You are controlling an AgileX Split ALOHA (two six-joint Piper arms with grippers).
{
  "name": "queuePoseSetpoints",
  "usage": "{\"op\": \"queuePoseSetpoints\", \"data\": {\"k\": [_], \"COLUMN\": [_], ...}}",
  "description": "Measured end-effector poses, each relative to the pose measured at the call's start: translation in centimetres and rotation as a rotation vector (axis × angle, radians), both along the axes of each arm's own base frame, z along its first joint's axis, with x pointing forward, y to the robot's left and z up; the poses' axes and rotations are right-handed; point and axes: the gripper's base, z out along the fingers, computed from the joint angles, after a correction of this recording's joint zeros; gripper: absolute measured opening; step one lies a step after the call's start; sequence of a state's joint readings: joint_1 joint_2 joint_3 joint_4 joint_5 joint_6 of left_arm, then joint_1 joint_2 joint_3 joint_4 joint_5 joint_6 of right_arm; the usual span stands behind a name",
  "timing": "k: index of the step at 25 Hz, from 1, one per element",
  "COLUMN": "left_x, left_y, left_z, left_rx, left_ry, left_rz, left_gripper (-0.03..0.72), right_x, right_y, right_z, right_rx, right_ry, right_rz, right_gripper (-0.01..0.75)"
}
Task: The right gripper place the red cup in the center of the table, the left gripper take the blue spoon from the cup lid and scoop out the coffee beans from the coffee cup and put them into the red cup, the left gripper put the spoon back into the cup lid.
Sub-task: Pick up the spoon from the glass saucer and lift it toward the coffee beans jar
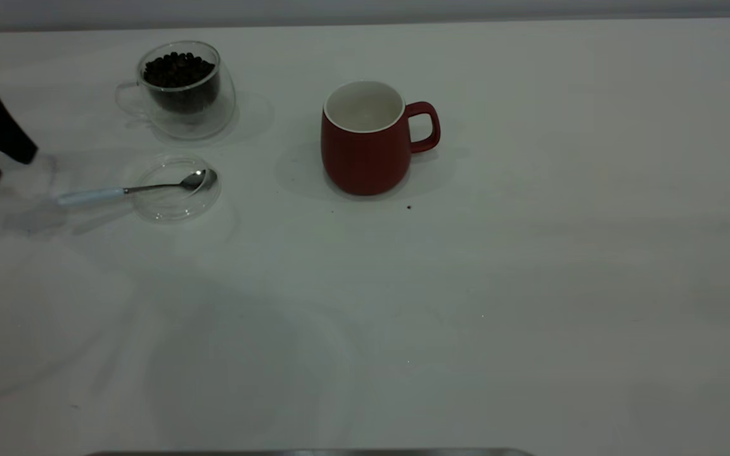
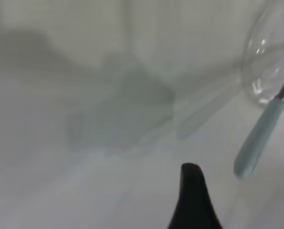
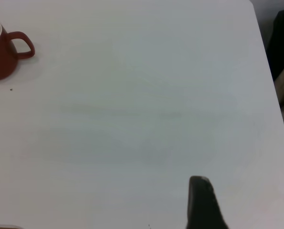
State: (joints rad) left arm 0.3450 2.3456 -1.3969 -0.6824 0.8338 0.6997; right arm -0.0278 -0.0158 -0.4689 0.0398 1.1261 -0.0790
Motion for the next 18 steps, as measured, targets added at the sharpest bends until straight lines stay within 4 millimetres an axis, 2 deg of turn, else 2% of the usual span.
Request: {"op": "queuePoseSetpoints", "data": {"k": [4, 11, 18], "left_x": [0.1, 0.0, -0.2], "left_y": [-0.1, -0.7, -1.0], "left_z": [-0.9, -1.1, -2.7], "left_rx": [-0.014, -0.068, -0.085], "left_ry": [-0.019, -0.014, -0.022], "left_rz": [0.001, -0.025, -0.082], "left_gripper": [0.583, 0.583, 0.583], "right_x": [0.0, 0.0, 0.0], "right_y": [0.0, 0.0, 0.0], "right_z": [0.0, 0.0, 0.0], "right_rx": [0.0, 0.0, 0.0], "right_ry": [0.0, 0.0, 0.0], "right_rz": [0.0, 0.0, 0.0], "right_gripper": [0.479, 0.479, 0.479]}}
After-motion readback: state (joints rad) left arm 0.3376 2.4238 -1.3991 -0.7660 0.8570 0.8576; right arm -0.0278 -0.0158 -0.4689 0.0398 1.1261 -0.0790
